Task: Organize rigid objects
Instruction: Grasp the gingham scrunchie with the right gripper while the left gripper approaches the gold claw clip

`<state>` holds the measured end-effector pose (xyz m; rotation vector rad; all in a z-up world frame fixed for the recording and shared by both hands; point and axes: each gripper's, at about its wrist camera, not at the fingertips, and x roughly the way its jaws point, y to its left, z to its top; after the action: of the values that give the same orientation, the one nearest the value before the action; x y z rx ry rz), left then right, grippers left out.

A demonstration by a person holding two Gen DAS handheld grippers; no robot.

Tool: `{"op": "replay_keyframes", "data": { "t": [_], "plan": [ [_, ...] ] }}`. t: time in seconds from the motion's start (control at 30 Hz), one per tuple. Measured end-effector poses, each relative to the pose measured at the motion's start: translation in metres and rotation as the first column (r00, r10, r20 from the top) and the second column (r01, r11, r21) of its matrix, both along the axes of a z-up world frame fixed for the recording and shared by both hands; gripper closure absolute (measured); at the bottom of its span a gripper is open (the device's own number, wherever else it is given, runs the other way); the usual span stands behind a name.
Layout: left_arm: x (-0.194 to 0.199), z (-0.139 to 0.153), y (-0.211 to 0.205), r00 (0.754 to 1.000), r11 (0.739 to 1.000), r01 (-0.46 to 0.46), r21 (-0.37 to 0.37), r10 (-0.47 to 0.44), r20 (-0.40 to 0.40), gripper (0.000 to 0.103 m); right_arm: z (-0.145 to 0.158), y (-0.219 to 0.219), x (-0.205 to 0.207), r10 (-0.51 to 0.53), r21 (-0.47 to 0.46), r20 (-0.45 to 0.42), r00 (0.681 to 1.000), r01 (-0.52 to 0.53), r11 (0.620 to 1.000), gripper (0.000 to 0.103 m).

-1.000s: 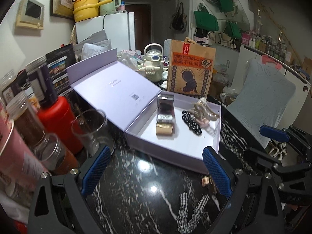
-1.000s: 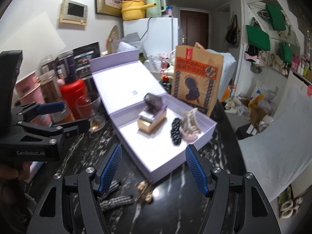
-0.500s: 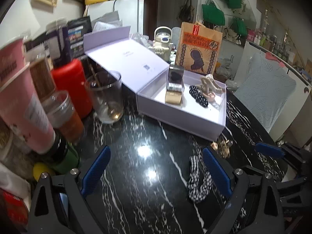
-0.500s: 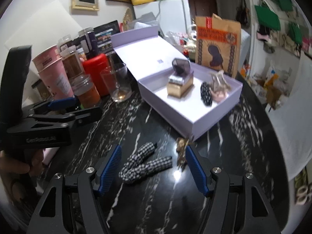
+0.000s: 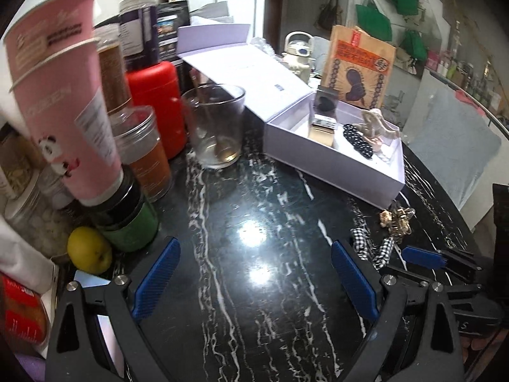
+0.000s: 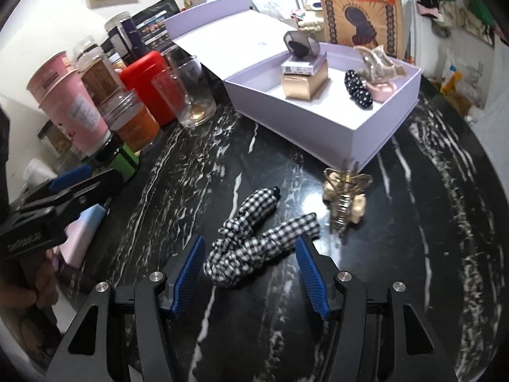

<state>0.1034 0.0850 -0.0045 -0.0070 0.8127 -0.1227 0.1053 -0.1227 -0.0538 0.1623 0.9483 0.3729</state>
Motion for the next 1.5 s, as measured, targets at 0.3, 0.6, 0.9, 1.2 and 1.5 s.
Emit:
{"op": "replay_keyframes", "data": {
  "t": [0.3,0.6,0.9,1.2,1.5],
  "plan": [
    [0.008,-0.01,0.012,0.999,0.999,-0.045,0.02,0.046,-0.017,0.006,-0.01,0.019,0.015,-0.036,-0.047,-0.012,0.999,0.036,0.998,0.043],
    [0.011,-0.016,0.013,0.999,0.999,-0.038,-0.015,0.038,-0.026,0.006,-0.013,0.013,0.008,-0.072,-0.066,-0.024,0.997,0.07,0.995,0.043],
    [0.006,-0.018,0.02,0.996,0.996,-0.087,-0.008,0.087,-0.028,0.006,-0.02,0.029,0.028,-0.051,-0.094,-0.03,0.998,0.048,0.994,0.043],
    [0.011,-0.027,0.014,0.994,0.995,-0.097,0.0,0.097,-0.056,0.006,-0.025,0.036,0.024,-0.02,-0.189,0.048,0.999,0.029,0.982,0.056],
    [0.017,-0.029,-0.011,0.997,0.999,-0.037,-0.015,0.036,-0.071,0.006,-0.014,0.015,0.013,0.079,-0.092,0.075,0.994,-0.072,0.993,0.079]
  ]
}}
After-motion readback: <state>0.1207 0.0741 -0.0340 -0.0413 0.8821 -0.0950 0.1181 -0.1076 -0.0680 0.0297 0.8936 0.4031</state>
